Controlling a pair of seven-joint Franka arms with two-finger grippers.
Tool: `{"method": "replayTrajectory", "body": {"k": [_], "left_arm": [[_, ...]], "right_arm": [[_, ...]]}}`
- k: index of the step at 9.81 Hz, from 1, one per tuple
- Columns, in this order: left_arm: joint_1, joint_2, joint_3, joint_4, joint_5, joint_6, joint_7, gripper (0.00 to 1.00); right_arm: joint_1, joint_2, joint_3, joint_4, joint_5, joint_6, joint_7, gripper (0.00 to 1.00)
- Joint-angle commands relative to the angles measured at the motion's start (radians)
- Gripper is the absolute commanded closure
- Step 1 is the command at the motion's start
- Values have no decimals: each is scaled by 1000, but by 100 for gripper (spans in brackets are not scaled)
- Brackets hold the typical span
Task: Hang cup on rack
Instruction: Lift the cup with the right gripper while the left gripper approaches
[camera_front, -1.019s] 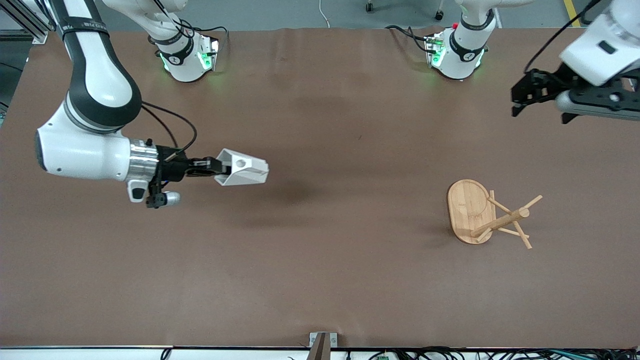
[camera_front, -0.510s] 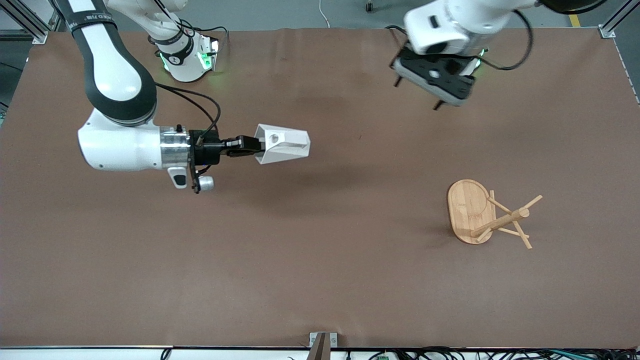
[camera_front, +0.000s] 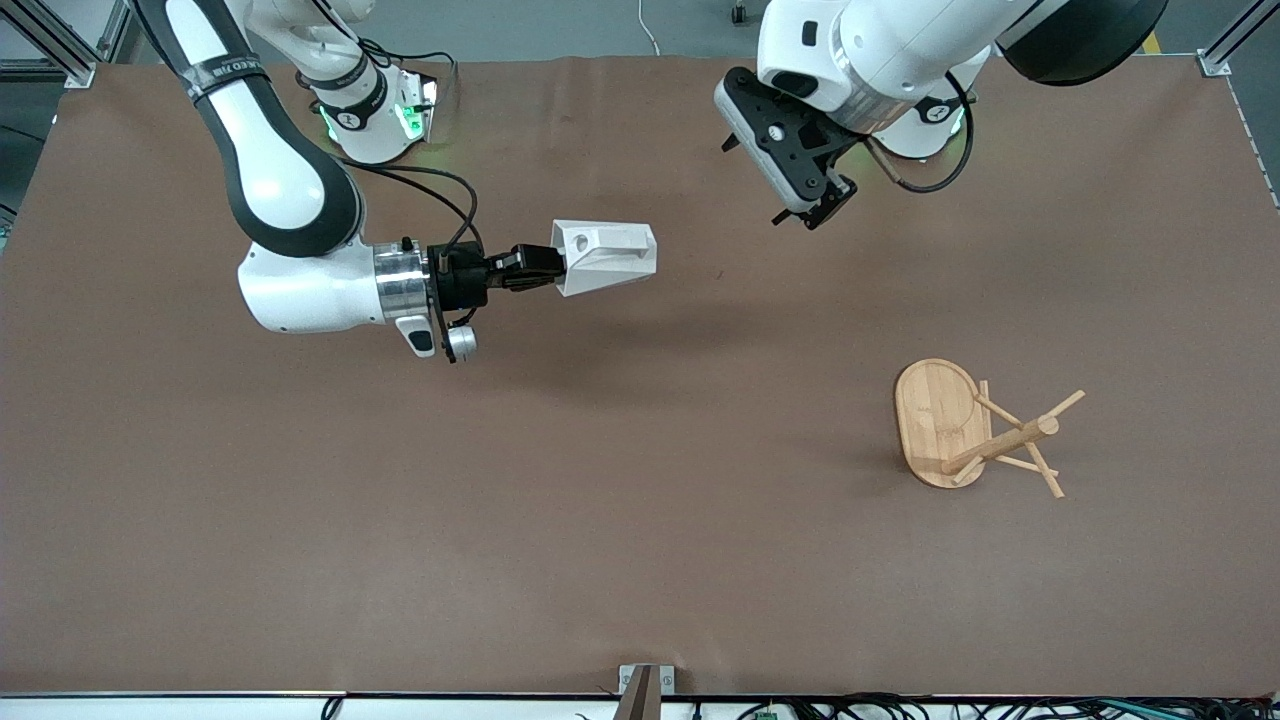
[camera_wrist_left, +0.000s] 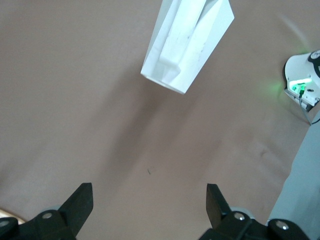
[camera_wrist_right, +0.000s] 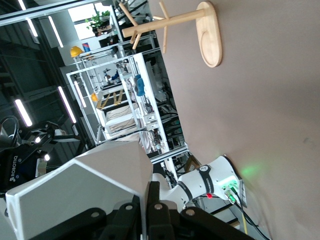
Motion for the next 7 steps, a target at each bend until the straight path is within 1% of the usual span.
{"method": "replayTrajectory", "body": {"k": [1,2,3,4,6,7], "left_arm": [[-43,73,-11,30,-2,52,56,0],[-47,75,-16,35,5,93,59,0],[-76,75,-15,44,63,104,59,0],[-99,75,-14,79,137,104,47,0],[-113,99,-16,83,139,110,35,0],[-140,110,-15,83,136,134,35,0]], "right_arm": [[-3,-28,21,-64,79,7,-84,100],[-1,-28,23,-64,80,9,-85,100],[0,-28,24,-64,82,10,-85,100],[0,-28,24,-64,94,9,-85,100],[0,-30,24,-64,96,9,-88,100],[0,-30,24,-64,97,10,-88,100]]}}
